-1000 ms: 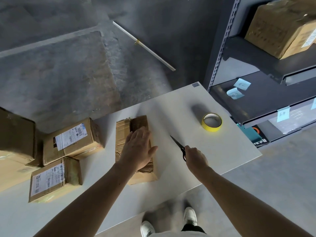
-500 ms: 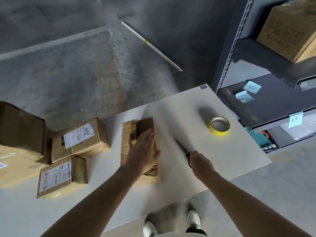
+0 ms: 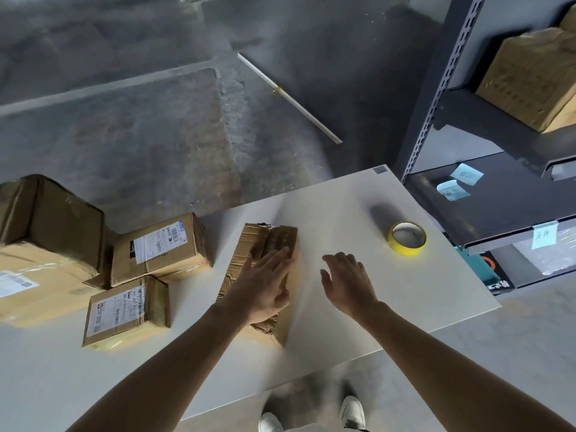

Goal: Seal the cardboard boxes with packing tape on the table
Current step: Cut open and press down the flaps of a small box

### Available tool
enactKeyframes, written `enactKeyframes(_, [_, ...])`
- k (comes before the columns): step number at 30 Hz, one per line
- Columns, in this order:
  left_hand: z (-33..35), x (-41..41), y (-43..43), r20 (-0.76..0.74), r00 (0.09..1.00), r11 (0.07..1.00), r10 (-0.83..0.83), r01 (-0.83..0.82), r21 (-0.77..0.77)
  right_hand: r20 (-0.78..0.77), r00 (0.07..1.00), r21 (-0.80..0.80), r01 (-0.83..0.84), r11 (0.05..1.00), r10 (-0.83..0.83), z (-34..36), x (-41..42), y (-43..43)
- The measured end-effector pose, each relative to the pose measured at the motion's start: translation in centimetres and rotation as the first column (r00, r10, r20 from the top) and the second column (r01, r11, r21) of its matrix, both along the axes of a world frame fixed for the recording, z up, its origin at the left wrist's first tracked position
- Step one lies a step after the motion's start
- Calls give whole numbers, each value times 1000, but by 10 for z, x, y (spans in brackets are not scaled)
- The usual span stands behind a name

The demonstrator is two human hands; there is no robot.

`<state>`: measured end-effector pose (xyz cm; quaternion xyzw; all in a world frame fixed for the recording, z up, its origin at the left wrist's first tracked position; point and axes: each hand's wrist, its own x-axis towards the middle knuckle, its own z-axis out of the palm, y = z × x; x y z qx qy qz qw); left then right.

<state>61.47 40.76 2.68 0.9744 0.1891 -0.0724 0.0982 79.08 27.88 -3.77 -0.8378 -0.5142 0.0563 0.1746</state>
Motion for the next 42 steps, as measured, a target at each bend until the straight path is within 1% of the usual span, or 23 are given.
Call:
enactKeyframes(2, [0, -5, -3, -23, 998, 999, -50, 51, 11, -99, 995, 73, -9, 997, 16, 14, -9, 13])
enactKeyframes(5, [0, -13, -5, -46, 988, 989, -144, 145, 15, -215, 976, 130, 58, 990, -29, 33, -22, 28])
enactKeyframes(7, [1, -20, -4, -61, 977, 978, -206, 207, 15, -241, 970, 144, 75, 987, -39, 40, -26, 34])
enactKeyframes(12, [-2, -33, 7, -82, 941, 941, -329, 334, 62, -333, 942, 102, -5, 995, 39, 43, -34, 35])
enactKeyframes(14, [-1, -38, 10, -86, 938, 939, -336, 340, 45, -377, 926, 101, 33, 994, 7, 45, -40, 33])
enactKeyframes(18, [6, -43, 9, -128, 931, 938, -343, 347, 11, -382, 922, 133, 121, 984, -62, 43, -48, 26])
enactKeyframes(22, [0, -51, 19, -57, 924, 924, -377, 380, 41, -431, 896, 155, 189, 970, -106, 41, -51, 21])
enactKeyframes(24, [-2, -56, 21, 34, 925, 925, -379, 376, 58, -475, 871, 148, 223, 963, -129, 41, -50, 20])
enactKeyframes(26, [-2, -61, 22, 219, 922, 947, -320, 305, 100, -524, 840, 140, 250, 958, -143, 40, -49, 19])
enactKeyframes(27, [-1, -62, 24, 310, 922, 973, -232, 215, 88, -545, 826, 139, 258, 956, -143, 40, -47, 19])
enactKeyframes(28, [-1, -63, 27, 360, 927, 994, -109, 98, 47, -559, 817, 138, 259, 956, -141, 39, -46, 19])
enactKeyframes(29, [1, -64, 32, 350, 936, 1000, 26, -26, -4, -564, 814, 134, 254, 958, -137, 39, -45, 18])
enactKeyframes(30, [2, -66, 37, 283, 948, 989, 145, -138, -42, -565, 814, 132, 246, 960, -131, 39, -44, 17])
enactKeyframes(31, [2, -67, 42, 195, 954, 974, 227, -220, -58, -562, 817, 130, 240, 962, -128, 39, -43, 16])
enactKeyframes(32, [1, -69, 46, 114, 956, 962, 272, -267, -54, -558, 820, 133, 236, 963, -124, 39, -43, 16])
enactKeyframes(33, [0, -71, 49, 57, 957, 958, 286, -284, -45, -550, 827, 138, 230, 963, -119, 39, -43, 16])
enactKeyframes(34, [0, -71, 51, 37, 959, 959, 282, -281, -33, -531, 840, 149, 219, 964, -108, 40, -43, 16])
enactKeyframes(36, [0, -71, 55, 85, 963, 967, 254, -254, -12, -437, 897, 170, 161, 972, -73, 43, -46, 15])
enactKeyframes(37, [1, -71, 57, 120, 962, 969, 246, -245, -19, -321, 946, 170, 98, 981, -39, 45, -48, 14])
enactKeyframes(38, [4, -70, 58, 147, 959, 970, 243, -240, -36, -165, 986, 158, 7, 987, 19, 46, -49, 13])
enactKeyframes(39, [7, -70, 58, 164, 957, 971, 240, -235, -50, -21, 995, 137, -89, 986, 93, 48, -50, 13])
enactKeyframes(40, [9, -70, 59, 172, 957, 972, 234, -227, -59, 60, 985, 96, -168, 981, 163, 51, -51, 15])
enactKeyframes(42, [11, -71, 59, 180, 955, 972, 233, -223, -79, 68, 957, -39, -281, 959, 283, 56, -51, 19])
